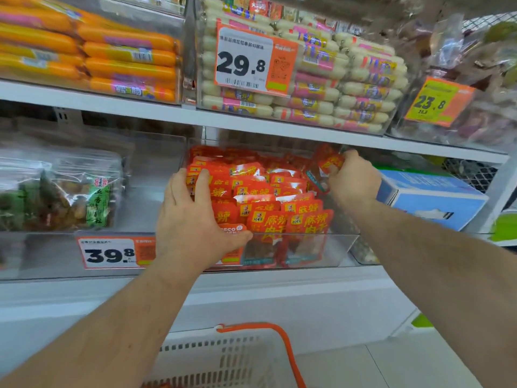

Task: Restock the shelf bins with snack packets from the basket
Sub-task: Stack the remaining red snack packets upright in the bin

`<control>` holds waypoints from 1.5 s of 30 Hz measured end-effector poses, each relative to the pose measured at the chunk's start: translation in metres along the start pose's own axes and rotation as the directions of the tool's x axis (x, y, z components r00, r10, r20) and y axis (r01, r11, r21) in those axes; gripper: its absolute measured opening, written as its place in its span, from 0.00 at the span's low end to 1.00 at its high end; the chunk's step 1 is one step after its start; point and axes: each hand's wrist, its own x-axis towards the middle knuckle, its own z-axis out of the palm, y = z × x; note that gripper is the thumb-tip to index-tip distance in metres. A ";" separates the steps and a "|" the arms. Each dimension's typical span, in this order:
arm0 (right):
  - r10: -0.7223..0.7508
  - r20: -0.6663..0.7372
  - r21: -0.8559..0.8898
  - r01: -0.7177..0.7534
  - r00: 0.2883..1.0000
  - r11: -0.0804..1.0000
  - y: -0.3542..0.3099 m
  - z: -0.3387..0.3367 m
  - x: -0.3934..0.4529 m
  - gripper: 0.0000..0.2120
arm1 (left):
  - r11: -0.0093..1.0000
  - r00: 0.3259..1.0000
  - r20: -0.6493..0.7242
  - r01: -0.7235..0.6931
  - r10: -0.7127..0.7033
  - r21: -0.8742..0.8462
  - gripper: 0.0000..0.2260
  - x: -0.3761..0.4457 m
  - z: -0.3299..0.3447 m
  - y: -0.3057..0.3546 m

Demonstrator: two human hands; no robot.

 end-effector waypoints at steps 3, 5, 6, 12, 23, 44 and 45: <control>-0.049 0.068 -0.115 0.056 0.996 0.992 0.001 0.014 0.010 0.13 | 1.000 1.000 0.018 0.003 -0.003 0.014 0.57 0.000 0.000 0.000; -0.095 0.125 -0.209 0.119 0.988 0.971 -0.001 0.022 0.016 0.10 | 1.000 0.999 0.031 0.016 -0.016 0.013 0.57 -0.001 -0.001 0.001; -0.114 0.145 -0.258 0.149 0.983 0.955 -0.003 0.025 0.019 0.08 | 1.000 0.999 0.032 0.019 -0.020 0.016 0.57 0.000 -0.002 0.002; -0.160 0.193 -0.384 0.224 0.968 0.896 -0.011 0.035 0.031 0.11 | 0.999 0.999 0.042 0.027 -0.028 0.027 0.57 -0.001 -0.003 0.004; -0.109 0.200 -0.426 0.187 0.974 0.885 -0.014 0.042 0.034 0.15 | 0.999 0.998 0.050 0.029 -0.030 0.026 0.57 -0.001 -0.002 0.002; -0.603 0.024 0.583 0.479 0.797 0.656 -0.100 0.038 -0.243 0.07 | 0.945 0.919 0.345 -0.076 0.190 -0.317 0.16 -0.115 -0.025 -0.062; -0.584 0.167 0.597 0.390 0.795 0.702 -0.099 0.052 -0.258 0.07 | 0.962 0.897 0.417 -0.034 0.150 -0.272 0.17 -0.124 -0.019 -0.075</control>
